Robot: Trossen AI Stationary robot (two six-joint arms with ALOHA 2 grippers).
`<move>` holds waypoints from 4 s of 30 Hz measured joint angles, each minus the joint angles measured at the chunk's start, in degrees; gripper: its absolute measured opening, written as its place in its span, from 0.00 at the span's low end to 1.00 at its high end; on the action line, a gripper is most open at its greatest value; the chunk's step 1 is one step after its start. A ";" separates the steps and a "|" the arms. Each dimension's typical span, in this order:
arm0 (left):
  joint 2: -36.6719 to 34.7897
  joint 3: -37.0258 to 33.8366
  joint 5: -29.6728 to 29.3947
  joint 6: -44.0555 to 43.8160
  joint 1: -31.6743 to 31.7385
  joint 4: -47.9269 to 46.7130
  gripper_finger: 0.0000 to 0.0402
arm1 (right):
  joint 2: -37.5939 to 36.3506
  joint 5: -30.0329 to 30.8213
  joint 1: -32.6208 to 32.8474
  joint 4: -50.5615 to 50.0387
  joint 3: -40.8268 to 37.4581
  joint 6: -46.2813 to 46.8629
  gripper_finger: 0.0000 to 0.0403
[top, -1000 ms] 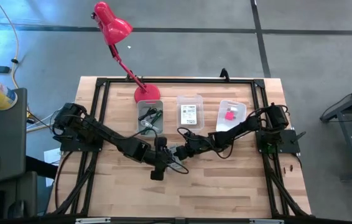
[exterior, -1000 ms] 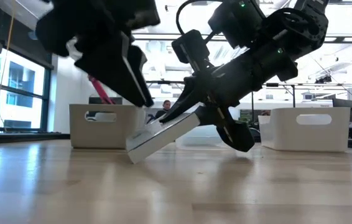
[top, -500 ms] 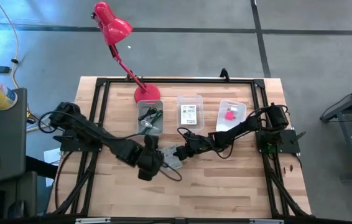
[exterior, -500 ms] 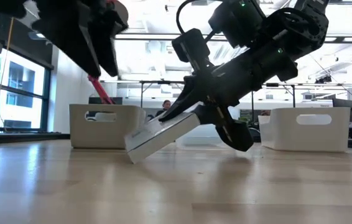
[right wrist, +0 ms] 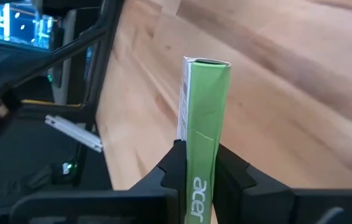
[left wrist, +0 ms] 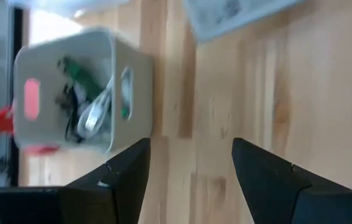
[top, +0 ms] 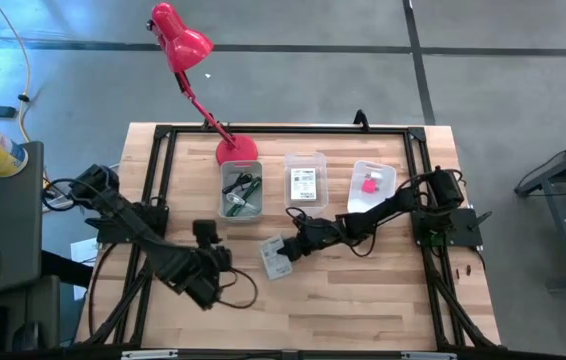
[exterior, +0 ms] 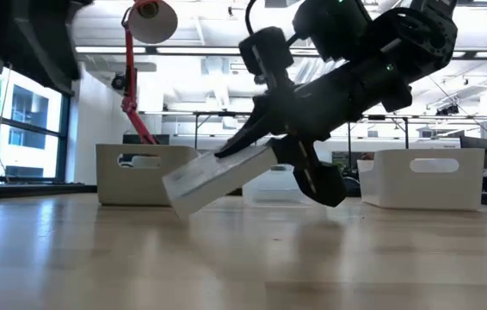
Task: Pick and place items into bin
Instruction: Return to Home Position
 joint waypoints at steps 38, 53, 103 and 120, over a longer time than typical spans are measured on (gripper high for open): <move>0.07 -4.90 -9.83 -18.90 -8.18 8.86 0.54 | -29.33 2.28 -9.87 -19.36 0.07 -16.10 0.10; 0.10 -4.92 -13.69 -16.04 -8.18 13.99 0.54 | -33.72 1.68 -25.82 -36.53 0.09 -17.86 0.10; 0.10 -4.92 -15.90 -16.28 -5.91 15.47 0.54 | -23.82 -1.70 -32.47 -39.06 0.09 -16.66 0.39; 0.10 -4.92 -16.66 -16.26 -5.91 15.67 0.54 | -27.54 -6.84 -31.93 -38.47 0.09 -23.28 0.36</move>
